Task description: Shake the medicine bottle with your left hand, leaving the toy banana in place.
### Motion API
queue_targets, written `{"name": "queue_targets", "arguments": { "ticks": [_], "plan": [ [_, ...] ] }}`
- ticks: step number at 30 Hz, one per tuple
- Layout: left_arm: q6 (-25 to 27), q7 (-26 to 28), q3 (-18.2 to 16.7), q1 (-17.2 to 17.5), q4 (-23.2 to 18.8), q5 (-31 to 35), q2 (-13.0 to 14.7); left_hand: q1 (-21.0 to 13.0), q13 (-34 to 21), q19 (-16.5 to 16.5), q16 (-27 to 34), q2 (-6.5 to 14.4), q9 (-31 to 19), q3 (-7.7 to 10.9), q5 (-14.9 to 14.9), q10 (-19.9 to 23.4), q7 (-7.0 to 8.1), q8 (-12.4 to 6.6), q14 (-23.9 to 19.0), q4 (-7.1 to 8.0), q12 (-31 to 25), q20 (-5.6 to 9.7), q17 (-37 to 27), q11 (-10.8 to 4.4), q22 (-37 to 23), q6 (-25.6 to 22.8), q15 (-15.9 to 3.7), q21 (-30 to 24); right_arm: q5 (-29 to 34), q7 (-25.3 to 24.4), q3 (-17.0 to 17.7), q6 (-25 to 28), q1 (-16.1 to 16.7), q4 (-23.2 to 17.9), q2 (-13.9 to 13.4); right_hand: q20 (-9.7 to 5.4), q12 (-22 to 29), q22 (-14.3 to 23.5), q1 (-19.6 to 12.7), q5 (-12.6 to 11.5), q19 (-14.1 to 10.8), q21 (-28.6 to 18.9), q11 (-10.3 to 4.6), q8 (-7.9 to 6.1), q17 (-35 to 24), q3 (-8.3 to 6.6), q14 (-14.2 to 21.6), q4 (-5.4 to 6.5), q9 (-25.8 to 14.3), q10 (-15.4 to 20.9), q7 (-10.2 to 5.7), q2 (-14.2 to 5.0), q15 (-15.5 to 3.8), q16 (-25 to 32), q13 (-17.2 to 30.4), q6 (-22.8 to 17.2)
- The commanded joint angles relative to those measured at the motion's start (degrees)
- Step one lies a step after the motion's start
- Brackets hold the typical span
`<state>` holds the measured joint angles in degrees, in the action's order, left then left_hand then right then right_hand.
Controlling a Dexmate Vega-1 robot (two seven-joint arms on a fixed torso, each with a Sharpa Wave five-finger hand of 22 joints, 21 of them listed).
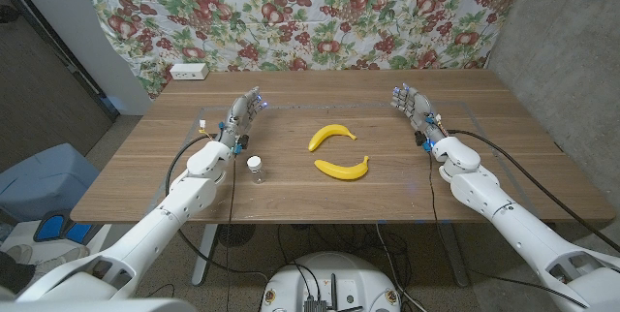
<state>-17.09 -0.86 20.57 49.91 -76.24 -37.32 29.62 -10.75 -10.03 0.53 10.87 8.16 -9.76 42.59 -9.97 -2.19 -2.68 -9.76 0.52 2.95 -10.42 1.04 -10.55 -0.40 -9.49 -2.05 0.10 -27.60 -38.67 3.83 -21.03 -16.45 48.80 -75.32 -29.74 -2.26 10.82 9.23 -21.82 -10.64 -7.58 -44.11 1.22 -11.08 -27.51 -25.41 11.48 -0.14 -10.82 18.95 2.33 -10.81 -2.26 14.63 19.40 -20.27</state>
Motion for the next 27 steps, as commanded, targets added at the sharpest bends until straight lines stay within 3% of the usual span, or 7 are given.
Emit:
{"name": "queue_targets", "arguments": {
  "ticks": [1, 5, 6, 12, 19, 27],
  "plan": [
    [-0.9, 4.3, -0.9, 2.7, -3.8, 1.7, 0.9, -0.3, -0.1, 0.1, 0.3, 3.6, -0.1, 0.42, -0.3, -0.3, -0.43, -0.39, 0.3, 0.42, -0.4, 0.40, -0.2, -0.37, -0.3, -0.1, -0.27, -0.1, -2.6, 2.0, 1.5, -1.0, 2.0, -0.1, -0.4, -0.99, 0.4, 0.3, 0.1, -0.3, -0.5, -0.1, 0.03, -0.21, -0.1, -0.58, 0.2, 0.57, -0.2, 0.3, 0.10, -0.73, -0.82, 0.3, 0.0, -0.4],
    [-0.8, 5.2, -1.0, 2.9, -4.0, 1.9, 0.7, -0.2, -0.1, 0.3, 0.4, 3.6, -0.1, 0.47, -0.4, -0.2, -0.18, -0.46, 0.2, 0.82, -0.4, 0.36, -0.2, -0.52, -0.3, -0.3, -0.47, -0.1, -2.6, 1.4, 1.7, -1.5, 2.4, 0.0, -0.1, -0.59, 0.4, 0.3, 0.6, -0.1, -0.6, 0.1, 0.29, -0.20, 0.0, -0.54, 0.3, 0.90, -0.2, 0.3, 0.30, -0.05, -0.33, 0.3, -0.2, -0.4],
    [-1.0, 5.4, -1.0, 2.9, -3.9, 2.0, 0.6, -0.1, -0.1, 0.4, 0.5, 3.5, -0.1, 0.46, -0.4, -0.2, -0.17, -0.47, 0.1, 0.91, -0.4, 0.26, -0.2, -0.56, -0.3, -0.3, -0.54, -0.1, -2.4, 1.1, 1.7, -1.6, 2.4, -0.1, -0.2, -0.15, 0.5, 0.3, 0.8, 0.0, -0.8, 0.3, 0.52, -0.19, 0.3, -0.39, 0.4, 0.75, -0.2, 0.4, 0.49, 0.80, 0.07, 0.2, -0.4, -0.4],
    [-1.2, 7.2, -0.8, 2.9, -4.2, 3.9, 0.7, 0.2, -0.1, 2.3, 0.9, 2.5, -0.2, 0.12, -0.4, 2.1, -0.12, -1.06, -1.8, 0.89, -1.2, -1.53, 0.0, 0.02, -0.3, -2.1, -0.15, 0.0, -2.5, 0.7, 1.9, -1.7, 2.5, -0.2, -0.1, 1.54, 0.7, 0.3, 0.4, -0.2, -1.9, 0.7, 1.20, -0.27, 0.7, -0.40, 2.1, -0.71, -0.2, 0.9, 0.75, 1.63, 1.35, 0.8, -1.0, -0.5],
    [-0.8, 9.3, -0.3, 3.0, -5.1, 7.0, 1.6, 0.4, -0.1, 2.6, 1.0, 2.3, -0.2, 0.28, -0.5, 2.9, -0.37, -1.12, -2.5, 0.89, -1.4, -1.57, 0.1, 0.42, -0.3, -2.6, 0.15, 0.1, -2.4, 0.0, 2.0, -1.8, 2.9, -0.4, 0.1, 1.43, 0.8, 0.3, 0.3, -0.3, -2.4, 0.9, 1.35, -0.37, 0.8, -0.47, 2.4, -1.18, -0.2, 1.1, 0.77, 1.57, 1.30, 1.0, -1.2, -0.8],
    [-0.2, 11.7, -0.2, 3.9, -7.1, 10.1, 3.2, 0.2, -0.2, 2.9, 0.7, 1.5, -0.2, 0.09, -0.4, 3.4, -0.05, -1.14, -3.0, -0.14, -1.3, -1.73, 0.5, 0.12, -0.4, -3.2, 0.02, 0.4, -1.8, -1.1, 1.8, -1.5, 3.4, -1.2, 0.1, 1.55, 1.1, 0.3, 0.2, -0.4, -2.7, 1.3, 1.53, -0.56, 0.9, -0.46, 2.7, -1.72, -0.2, 1.7, 1.04, 1.69, 1.51, 1.2, -1.5, -1.4]
  ]
}}
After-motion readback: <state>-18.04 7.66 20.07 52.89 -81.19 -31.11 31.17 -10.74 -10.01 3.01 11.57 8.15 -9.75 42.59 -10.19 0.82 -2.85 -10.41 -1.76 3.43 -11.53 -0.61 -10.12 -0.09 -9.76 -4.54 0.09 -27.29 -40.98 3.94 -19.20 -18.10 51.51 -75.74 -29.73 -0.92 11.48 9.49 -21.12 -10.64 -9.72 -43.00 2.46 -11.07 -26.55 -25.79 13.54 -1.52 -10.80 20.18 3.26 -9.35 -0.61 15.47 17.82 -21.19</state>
